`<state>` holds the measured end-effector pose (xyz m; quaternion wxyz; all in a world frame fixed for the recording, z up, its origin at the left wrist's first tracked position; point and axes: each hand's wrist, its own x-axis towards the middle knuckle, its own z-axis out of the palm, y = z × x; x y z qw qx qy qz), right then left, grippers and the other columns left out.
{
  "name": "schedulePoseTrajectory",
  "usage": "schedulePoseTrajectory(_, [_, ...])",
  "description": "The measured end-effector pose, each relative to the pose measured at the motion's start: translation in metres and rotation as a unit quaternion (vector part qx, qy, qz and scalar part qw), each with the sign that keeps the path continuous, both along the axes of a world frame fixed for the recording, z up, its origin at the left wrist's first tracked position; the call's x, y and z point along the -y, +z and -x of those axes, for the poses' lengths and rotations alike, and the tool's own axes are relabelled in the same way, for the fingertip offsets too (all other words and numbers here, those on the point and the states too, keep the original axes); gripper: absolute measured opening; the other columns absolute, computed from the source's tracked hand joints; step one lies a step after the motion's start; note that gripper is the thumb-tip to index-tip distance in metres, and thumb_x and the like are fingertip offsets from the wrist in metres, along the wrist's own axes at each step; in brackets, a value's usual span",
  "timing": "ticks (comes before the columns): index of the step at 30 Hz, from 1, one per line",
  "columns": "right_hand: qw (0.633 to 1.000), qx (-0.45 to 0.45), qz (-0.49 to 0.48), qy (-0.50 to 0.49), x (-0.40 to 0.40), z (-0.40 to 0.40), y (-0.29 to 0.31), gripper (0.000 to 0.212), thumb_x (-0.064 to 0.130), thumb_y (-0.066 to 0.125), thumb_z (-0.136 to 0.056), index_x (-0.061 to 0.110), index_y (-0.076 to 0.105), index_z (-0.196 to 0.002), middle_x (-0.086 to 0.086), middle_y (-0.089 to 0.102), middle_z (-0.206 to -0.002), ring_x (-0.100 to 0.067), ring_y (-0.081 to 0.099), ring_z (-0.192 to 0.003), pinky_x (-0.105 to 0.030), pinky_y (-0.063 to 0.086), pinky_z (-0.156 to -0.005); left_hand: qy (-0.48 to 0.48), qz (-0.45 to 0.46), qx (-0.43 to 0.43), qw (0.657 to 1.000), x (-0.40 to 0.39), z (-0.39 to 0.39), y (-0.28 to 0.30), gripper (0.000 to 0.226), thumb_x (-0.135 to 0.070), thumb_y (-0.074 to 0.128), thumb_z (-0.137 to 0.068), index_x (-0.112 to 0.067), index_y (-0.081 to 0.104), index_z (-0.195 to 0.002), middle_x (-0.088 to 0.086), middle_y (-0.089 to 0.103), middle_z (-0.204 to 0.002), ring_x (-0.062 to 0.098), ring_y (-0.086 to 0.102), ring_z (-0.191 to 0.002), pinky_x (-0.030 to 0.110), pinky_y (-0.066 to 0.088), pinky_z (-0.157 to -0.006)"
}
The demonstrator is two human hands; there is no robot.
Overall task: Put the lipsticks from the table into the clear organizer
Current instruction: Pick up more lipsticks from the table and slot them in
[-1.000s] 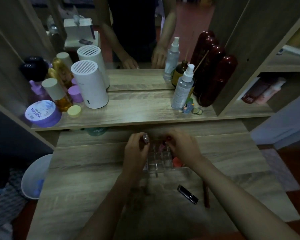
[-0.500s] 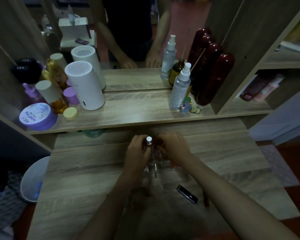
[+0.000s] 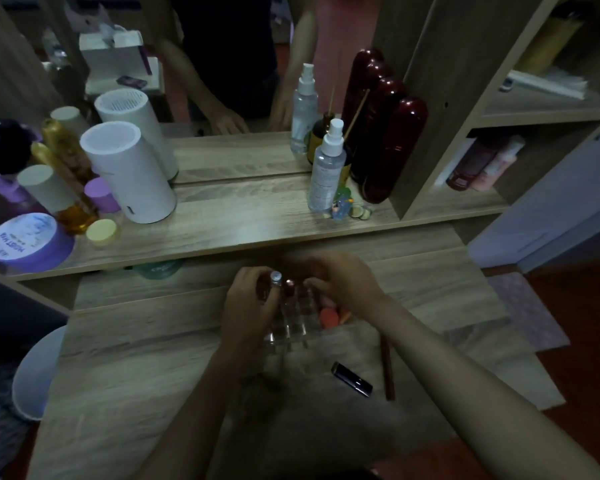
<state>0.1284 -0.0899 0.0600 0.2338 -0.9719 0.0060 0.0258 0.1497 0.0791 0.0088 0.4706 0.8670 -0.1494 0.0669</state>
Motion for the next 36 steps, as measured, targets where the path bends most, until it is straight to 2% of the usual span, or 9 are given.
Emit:
schedulePoseTrajectory(5, [0.992,-0.023,-0.012,-0.123,0.068,0.038,0.004,0.006,0.02,0.066,-0.082,0.016,0.067,-0.087,-0.009,0.072,-0.089,-0.028,0.065,-0.085,-0.038,0.052,-0.072,-0.008,-0.021,0.009,1.0,-0.004,0.001,-0.006,0.018,-0.007,0.065,-0.081,-0.008,0.063,-0.099,0.01,0.062,-0.096,0.016,0.057,-0.082,0.032,0.05,-0.074])
schedulePoseTrajectory(9, [0.975,-0.125,-0.017,-0.181,0.085,0.085,-0.031,0.015,0.026,0.06,-0.087,0.013,0.067,-0.092,-0.012,0.071,-0.086,-0.028,0.067,-0.083,-0.027,0.043,-0.064,-0.003,-0.022,0.012,1.0,-0.002,0.003,-0.007,0.02,-0.005,0.067,-0.079,-0.008,0.063,-0.098,0.007,0.061,-0.093,0.013,0.055,-0.081,0.024,0.045,-0.072])
schedulePoseTrajectory(13, [0.962,-0.179,-0.036,-0.202,0.07,0.116,-0.065,0.03,0.033,0.071,-0.079,0.013,0.058,-0.097,-0.002,0.063,-0.077,-0.025,0.064,-0.08,-0.028,0.045,-0.066,0.002,0.004,0.006,1.0,-0.002,0.005,-0.005,0.025,-0.003,0.068,-0.078,-0.009,0.062,-0.101,0.006,0.058,-0.095,0.014,0.056,-0.083,0.025,0.044,-0.075])
schedulePoseTrajectory(15, [0.96,-0.167,-0.052,-0.218,0.064,0.121,-0.076,0.039,0.028,0.073,-0.078,0.014,0.05,-0.106,0.0,0.059,-0.076,-0.024,0.06,-0.082,-0.031,0.046,-0.068,0.005,0.006,0.008,1.0,-0.003,0.005,-0.003,0.027,-0.002,0.069,-0.076,-0.007,0.061,-0.102,0.011,0.059,-0.097,0.018,0.057,-0.085,0.029,0.046,-0.076])
schedulePoseTrajectory(19, [0.968,-0.14,-0.055,-0.2,0.067,0.12,-0.082,0.047,0.011,0.066,-0.079,0.017,0.044,-0.119,-0.013,0.067,-0.1,-0.031,0.061,-0.096,-0.039,0.052,-0.079,0.032,-0.01,0.028,0.999,-0.011,0.009,0.001,0.037,0.001,0.072,-0.072,-0.004,0.06,-0.106,0.019,0.06,-0.103,0.019,0.055,-0.089,0.025,0.04,-0.077])
schedulePoseTrajectory(24, [0.979,-0.063,-0.104,-0.164,0.083,0.122,-0.068,0.05,0.006,0.072,-0.076,0.025,0.054,-0.118,-0.004,0.067,-0.076,-0.018,0.062,-0.066,-0.02,0.049,-0.057,0.057,-0.03,0.026,0.998,-0.033,0.02,0.003,0.04,0.002,0.07,-0.074,0.0,0.056,-0.112,0.025,0.058,-0.107,0.023,0.054,-0.092,0.027,0.039,-0.075])
schedulePoseTrajectory(29, [0.985,0.043,-0.135,-0.096,0.093,0.126,-0.034,0.062,-0.001,0.069,-0.077,0.037,0.049,-0.122,0.002,0.063,-0.073,-0.01,0.062,-0.067,-0.019,0.051,-0.063,0.089,-0.016,0.014,0.996,-0.068,0.029,0.003,0.04,-0.004,0.067,-0.079,-0.003,0.053,-0.116,0.024,0.056,-0.11,0.026,0.055,-0.093,0.034,0.045,-0.076])
schedulePoseTrajectory(34, [0.972,0.122,-0.187,-0.07,0.088,0.125,0.0,0.055,-0.001,0.067,-0.08,0.031,0.049,-0.121,0.004,0.062,-0.082,-0.008,0.062,-0.075,-0.015,0.054,-0.065,0.152,-0.039,0.0,0.988,-0.11,0.041,-0.006,0.039,-0.015,0.063,-0.083,-0.015,0.049,-0.119,0.017,0.055,-0.115,0.017,0.052,-0.093,-0.005,0.041,-0.068])
schedulePoseTrajectory(36, [0.958,0.164,-0.226,-0.064,0.082,0.118,0.015,0.053,0.0,0.067,-0.08,0.032,0.049,-0.118,0.01,0.062,-0.083,0.0,0.063,-0.078,-0.005,0.05,-0.064,0.186,-0.059,-0.022,0.981,-0.124,0.048,-0.011,0.037,-0.018,0.064,-0.083,-0.016,0.05,-0.118,0.015,0.057,-0.112,0.018,0.054,-0.089,-0.004,0.042,-0.064])
